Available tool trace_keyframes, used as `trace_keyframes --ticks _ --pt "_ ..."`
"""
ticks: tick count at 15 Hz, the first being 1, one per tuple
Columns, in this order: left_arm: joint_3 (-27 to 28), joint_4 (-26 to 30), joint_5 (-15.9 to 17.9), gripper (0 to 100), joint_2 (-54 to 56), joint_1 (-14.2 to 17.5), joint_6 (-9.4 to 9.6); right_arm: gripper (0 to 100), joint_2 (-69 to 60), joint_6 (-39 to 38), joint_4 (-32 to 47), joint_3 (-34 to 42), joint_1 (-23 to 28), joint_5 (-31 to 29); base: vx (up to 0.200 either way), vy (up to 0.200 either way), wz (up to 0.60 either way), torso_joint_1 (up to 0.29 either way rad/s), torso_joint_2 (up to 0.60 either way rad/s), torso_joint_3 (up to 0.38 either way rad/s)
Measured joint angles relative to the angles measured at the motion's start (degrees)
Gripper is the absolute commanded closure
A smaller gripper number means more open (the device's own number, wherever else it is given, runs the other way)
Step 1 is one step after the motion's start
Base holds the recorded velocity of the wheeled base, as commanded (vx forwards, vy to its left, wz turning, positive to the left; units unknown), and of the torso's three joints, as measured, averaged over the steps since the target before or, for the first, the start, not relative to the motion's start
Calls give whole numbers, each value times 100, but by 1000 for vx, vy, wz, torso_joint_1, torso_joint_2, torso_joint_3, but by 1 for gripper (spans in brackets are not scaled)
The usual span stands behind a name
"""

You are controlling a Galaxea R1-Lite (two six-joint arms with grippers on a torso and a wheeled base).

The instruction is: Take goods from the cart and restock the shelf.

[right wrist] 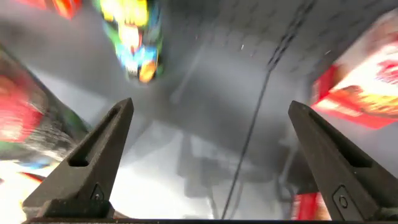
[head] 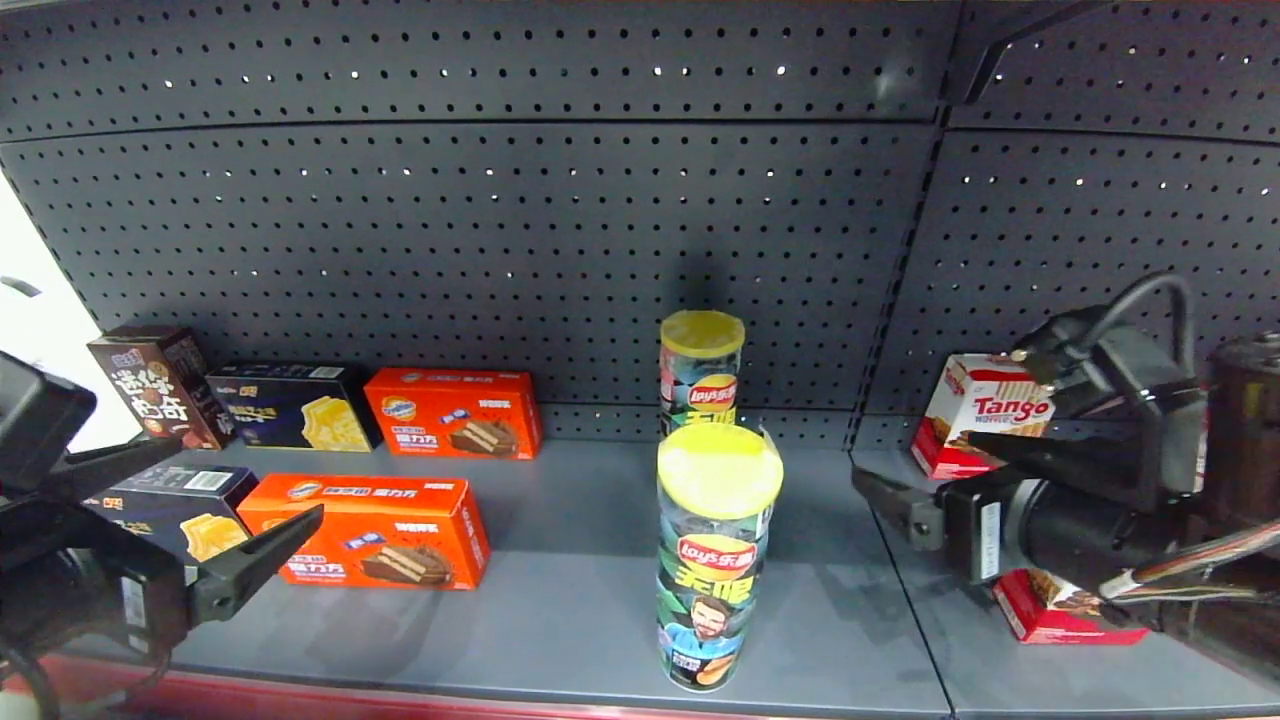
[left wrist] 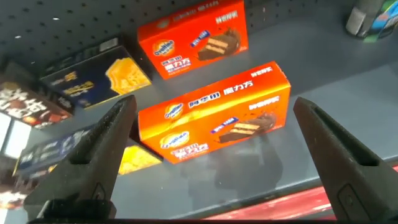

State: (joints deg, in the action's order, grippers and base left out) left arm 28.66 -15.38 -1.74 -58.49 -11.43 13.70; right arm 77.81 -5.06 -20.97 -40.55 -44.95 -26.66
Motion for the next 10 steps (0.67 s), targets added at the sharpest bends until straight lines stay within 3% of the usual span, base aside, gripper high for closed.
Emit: trace_keyframes --ticks 4,10 --pt "-512 39 -15 0 835 284 -235 0 -830 28 -35 343 589 11 0 0 0 0 0 0" --pt "-1591 94 -88 0 2176 953 -262 0 -1803 107 -46 667 1764 88 0 0 0 0 0 0"
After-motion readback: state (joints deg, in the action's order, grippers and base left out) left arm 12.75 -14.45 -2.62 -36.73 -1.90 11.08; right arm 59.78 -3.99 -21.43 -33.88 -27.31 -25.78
